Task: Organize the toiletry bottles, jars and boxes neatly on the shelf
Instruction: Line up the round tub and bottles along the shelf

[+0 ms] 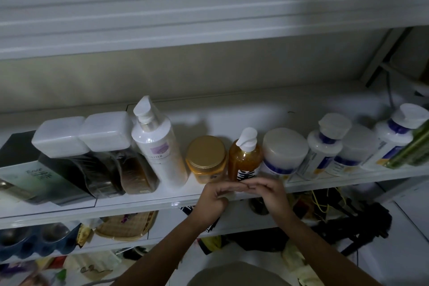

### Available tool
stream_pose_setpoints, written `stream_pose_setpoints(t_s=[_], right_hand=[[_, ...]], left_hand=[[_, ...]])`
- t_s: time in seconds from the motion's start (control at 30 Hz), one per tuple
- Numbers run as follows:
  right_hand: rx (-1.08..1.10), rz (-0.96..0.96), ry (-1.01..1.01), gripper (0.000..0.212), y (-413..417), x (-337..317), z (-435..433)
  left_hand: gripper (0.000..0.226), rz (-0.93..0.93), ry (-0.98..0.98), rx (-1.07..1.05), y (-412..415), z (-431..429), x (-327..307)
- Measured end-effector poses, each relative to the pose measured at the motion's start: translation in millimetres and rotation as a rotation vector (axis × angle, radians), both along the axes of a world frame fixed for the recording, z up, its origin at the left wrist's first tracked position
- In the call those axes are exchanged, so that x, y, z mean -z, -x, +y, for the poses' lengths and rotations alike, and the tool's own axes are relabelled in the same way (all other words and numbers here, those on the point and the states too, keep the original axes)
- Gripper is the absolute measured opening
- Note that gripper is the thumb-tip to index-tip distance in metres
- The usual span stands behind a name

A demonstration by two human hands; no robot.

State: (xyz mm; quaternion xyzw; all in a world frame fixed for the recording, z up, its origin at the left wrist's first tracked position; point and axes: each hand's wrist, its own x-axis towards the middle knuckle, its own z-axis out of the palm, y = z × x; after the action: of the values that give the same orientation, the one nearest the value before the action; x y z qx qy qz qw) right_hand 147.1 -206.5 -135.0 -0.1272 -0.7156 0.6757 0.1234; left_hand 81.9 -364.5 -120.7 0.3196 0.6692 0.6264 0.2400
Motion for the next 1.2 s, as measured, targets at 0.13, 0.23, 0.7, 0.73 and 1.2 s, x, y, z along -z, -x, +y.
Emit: stream_pose_setpoints(t_s=[0.13, 0.23, 0.7, 0.73, 1.2], right_hand=[[0.035, -0.007, -0.028, 0.032, 7, 5, 5], [0.044, -0.016, -0.058, 0.027, 13, 9, 6], [0.017, -0.030, -0.073, 0.026, 14, 10, 8], [0.010, -0.030, -0.058, 0.026, 14, 9, 9], [0.084, 0.021, 0.062, 0.034, -30, -14, 67]], left_hand=[[0.068, -0.034, -0.026, 0.010, 4, 9, 3], [0.064, -0.061, -0.025, -0.003, 7, 13, 7], [0.068, -0.088, -0.005, -0.040, 6, 16, 10], [0.068, -0.095, -0.001, -0.040, 5, 16, 11], [0.059, -0.017, 0.036, 0.017, -18, 75, 0]])
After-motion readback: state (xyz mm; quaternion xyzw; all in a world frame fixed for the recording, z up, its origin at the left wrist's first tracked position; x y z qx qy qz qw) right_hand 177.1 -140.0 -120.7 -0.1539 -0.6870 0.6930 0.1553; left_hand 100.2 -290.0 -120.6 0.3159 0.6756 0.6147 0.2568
